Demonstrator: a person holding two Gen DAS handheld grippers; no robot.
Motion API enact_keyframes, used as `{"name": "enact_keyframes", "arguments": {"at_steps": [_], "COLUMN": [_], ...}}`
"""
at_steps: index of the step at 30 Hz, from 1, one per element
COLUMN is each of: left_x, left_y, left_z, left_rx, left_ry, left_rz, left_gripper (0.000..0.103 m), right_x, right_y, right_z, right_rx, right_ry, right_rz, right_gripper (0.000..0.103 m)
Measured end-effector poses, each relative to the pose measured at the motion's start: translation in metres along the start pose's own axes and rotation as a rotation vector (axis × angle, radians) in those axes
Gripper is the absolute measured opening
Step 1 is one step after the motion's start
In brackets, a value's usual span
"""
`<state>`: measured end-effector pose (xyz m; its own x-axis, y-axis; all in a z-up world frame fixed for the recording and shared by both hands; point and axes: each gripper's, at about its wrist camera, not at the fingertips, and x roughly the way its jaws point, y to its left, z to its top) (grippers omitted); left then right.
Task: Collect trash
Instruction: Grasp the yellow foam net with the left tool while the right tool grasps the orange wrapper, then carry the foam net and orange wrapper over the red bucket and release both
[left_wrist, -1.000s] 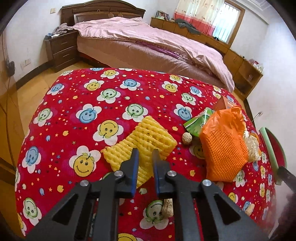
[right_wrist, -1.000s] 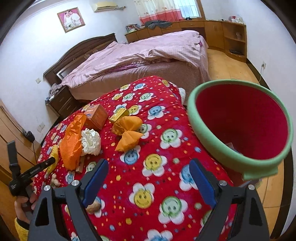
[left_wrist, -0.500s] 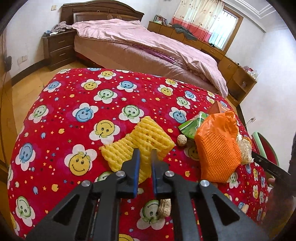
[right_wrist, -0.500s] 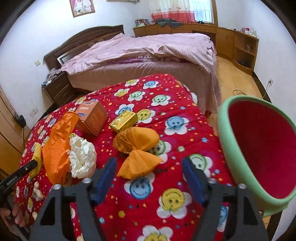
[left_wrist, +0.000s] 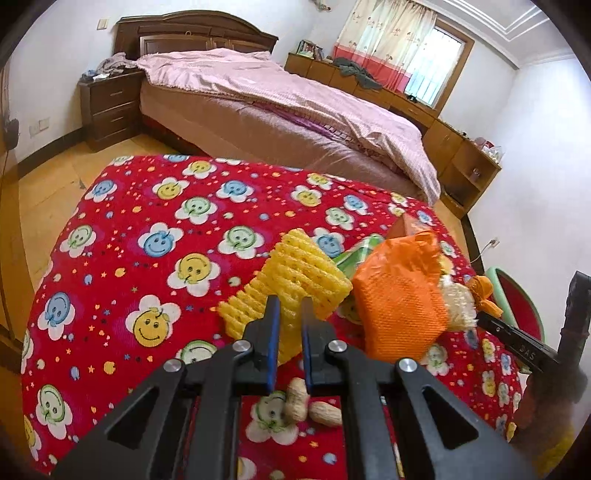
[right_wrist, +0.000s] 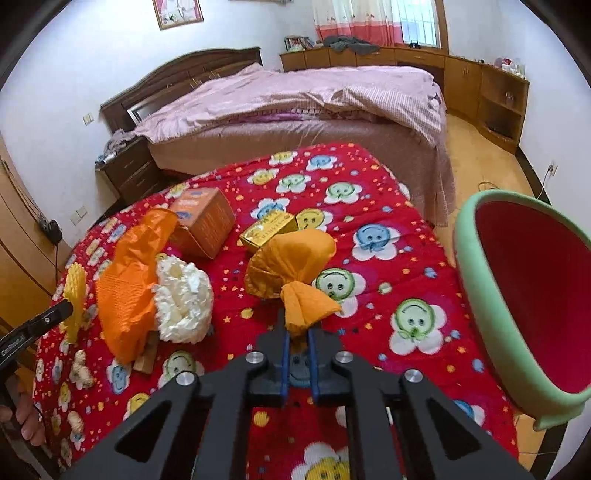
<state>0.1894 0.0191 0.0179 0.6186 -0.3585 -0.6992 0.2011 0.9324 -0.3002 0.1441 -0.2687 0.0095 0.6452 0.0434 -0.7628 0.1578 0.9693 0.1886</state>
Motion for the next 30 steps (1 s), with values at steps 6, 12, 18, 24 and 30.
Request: {"name": "enact_keyframes", "arguments": {"at_steps": [6,12,18,24,30], "left_x": [-0.022,-0.036,-0.045,-0.043,-0.035], "left_y": [-0.024,-0.056,-0.092,-0.132,-0.177], "left_z": [0.000,-0.001,-0.005,-0.008,-0.015], "left_rx": [0.032,0.078,0.119,0.158,0.214], "left_ry": [-0.021,-0.034,-0.036,-0.021,0.006], "left_rz": [-0.036,-0.076,-0.123,-0.176,-0.220], "left_gripper": [0.009,0.009,0.009,0.009,0.009], "right_x": [-0.038,-0.074,-0.105,-0.128,-0.144], "right_y": [-0.007,-0.020,-0.038,-0.063,-0.096], "right_z": [-0.007,-0.016,-0.025,-0.034,-0.042], "right_rx": [0.030,0.077,0.117,0.166,0.234], "right_ry": [-0.061,-0.117,-0.165,-0.203,-0.235], "right_rz": [0.037,0.049,0.034,0.022,0.003], "right_gripper": [0.009,0.009,0.009,0.009,0.009]}}
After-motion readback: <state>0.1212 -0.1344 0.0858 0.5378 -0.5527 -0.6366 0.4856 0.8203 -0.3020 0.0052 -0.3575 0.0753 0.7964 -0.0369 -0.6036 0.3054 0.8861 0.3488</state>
